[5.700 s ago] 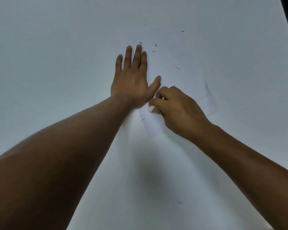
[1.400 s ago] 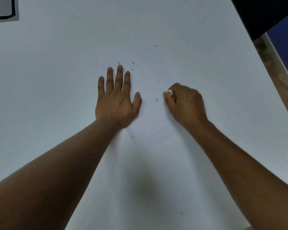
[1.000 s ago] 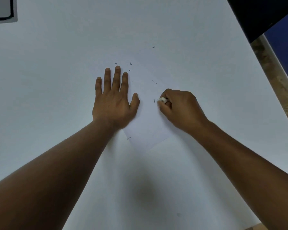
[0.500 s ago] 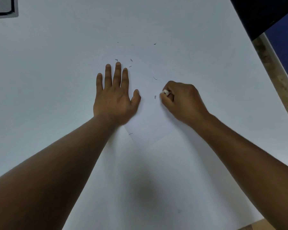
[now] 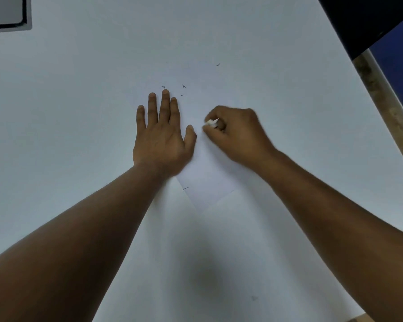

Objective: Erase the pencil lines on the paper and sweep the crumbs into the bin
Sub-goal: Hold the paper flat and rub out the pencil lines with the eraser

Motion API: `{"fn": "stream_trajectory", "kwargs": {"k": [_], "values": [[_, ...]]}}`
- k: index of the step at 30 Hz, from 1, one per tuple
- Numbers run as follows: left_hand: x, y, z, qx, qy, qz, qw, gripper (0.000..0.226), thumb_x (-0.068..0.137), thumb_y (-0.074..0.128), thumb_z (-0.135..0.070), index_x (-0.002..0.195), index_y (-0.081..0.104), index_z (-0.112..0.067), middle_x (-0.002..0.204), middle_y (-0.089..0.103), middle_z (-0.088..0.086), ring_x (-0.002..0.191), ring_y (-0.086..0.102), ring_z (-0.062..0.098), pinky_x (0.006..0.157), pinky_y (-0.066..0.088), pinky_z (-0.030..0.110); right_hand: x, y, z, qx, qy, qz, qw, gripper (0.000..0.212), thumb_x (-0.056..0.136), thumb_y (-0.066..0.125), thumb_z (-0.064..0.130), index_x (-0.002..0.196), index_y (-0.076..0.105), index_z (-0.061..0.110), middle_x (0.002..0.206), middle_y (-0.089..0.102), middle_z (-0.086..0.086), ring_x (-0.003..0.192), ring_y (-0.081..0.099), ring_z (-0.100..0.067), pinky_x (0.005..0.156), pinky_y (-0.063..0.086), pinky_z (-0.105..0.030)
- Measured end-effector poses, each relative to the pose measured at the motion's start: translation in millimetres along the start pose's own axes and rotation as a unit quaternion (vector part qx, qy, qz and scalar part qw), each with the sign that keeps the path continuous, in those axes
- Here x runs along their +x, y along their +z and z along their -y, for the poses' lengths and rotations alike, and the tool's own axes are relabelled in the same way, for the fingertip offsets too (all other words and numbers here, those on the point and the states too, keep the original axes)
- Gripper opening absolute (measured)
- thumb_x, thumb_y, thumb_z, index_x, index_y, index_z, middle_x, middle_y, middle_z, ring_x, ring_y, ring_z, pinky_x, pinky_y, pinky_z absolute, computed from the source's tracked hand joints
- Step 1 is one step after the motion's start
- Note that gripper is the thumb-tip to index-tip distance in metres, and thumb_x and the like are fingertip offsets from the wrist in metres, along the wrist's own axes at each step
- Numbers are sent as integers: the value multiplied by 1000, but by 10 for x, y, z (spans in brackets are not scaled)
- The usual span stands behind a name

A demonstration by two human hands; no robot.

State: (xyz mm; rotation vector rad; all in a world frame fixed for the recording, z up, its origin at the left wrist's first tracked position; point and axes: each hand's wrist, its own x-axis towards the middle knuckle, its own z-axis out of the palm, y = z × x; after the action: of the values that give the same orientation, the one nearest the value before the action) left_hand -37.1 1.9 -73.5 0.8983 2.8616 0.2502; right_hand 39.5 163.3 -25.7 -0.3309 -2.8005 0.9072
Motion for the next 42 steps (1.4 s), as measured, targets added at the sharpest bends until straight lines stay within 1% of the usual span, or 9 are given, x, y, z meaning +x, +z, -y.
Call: {"fn": "stream_trajectory", "kwargs": {"k": [3,7,12,22,28,31,35,39,42], "values": [[4,-2,0,5,-1,7,1000,78,99,8,-49,165,0,-8,173,-9,9,159,-13,29,128,-5,51,3,149,60,-39,-60,41,997,12,89,60,24,88,67,14,68,63,2,64,58,-18,62,47,-32],[17,7,7,-3,0,8,1000,76,99,11,-47,164,2,-7,173,-7,9,159,-12,29,128,-5,51,159,2,-301,-130,-9,-25,991,17,89,54,20,88,66,10,75,68,-13,71,62,-35,65,49,-38],[7,3,2,-4,3,7,1000,76,100,12,-46,164,4,-7,173,-6,9,159,-11,29,128,-4,51,243,-331,-548,-107,78,-33,991,17,89,54,22,88,68,13,70,63,3,69,59,-17,64,42,-27],[10,-15,-3,-2,3,9,1000,77,99,12,-47,165,3,-8,173,-6,9,159,-11,29,129,-3,51,-303,52,145,-92,-57,90,990,14,93,56,27,93,66,16,69,62,2,63,57,-21,61,49,-36],[-3,-12,5,-3,8,6,1000,79,100,13,-51,164,6,-6,174,-4,9,159,-10,30,128,-4,51,-328,-407,-209,7,98,-43,994,12,91,63,28,87,70,20,66,62,2,58,53,-9,61,42,-20],[-1,-10,10,2,10,8,1000,83,100,11,-60,164,6,-7,173,-6,9,159,-11,31,128,-5,53,-554,-367,-295,36,151,-42,987,10,91,63,30,88,69,22,69,65,-2,58,58,-11,62,48,-28],[6,-11,2,12,6,9,1000,83,100,12,-61,165,5,-9,173,-7,9,159,-12,30,128,-4,53,-843,-154,-182,85,158,-25,984,10,93,61,31,91,70,27,70,69,0,67,68,-19,70,57,-41],[6,-15,-1,16,8,11,1000,83,100,11,-61,165,3,-9,173,-7,9,159,-12,30,128,-4,53,-821,-80,-74,76,129,11,989,13,95,62,31,101,71,24,71,67,5,63,62,-8,68,53,-27],[6,-10,0,20,6,12,1000,83,100,10,-61,164,3,-9,173,-8,9,159,-13,30,128,-5,53,-580,-172,-162,122,149,-89,977,19,94,63,28,110,71,22,85,72,6,76,68,-9,78,57,-32]]}}
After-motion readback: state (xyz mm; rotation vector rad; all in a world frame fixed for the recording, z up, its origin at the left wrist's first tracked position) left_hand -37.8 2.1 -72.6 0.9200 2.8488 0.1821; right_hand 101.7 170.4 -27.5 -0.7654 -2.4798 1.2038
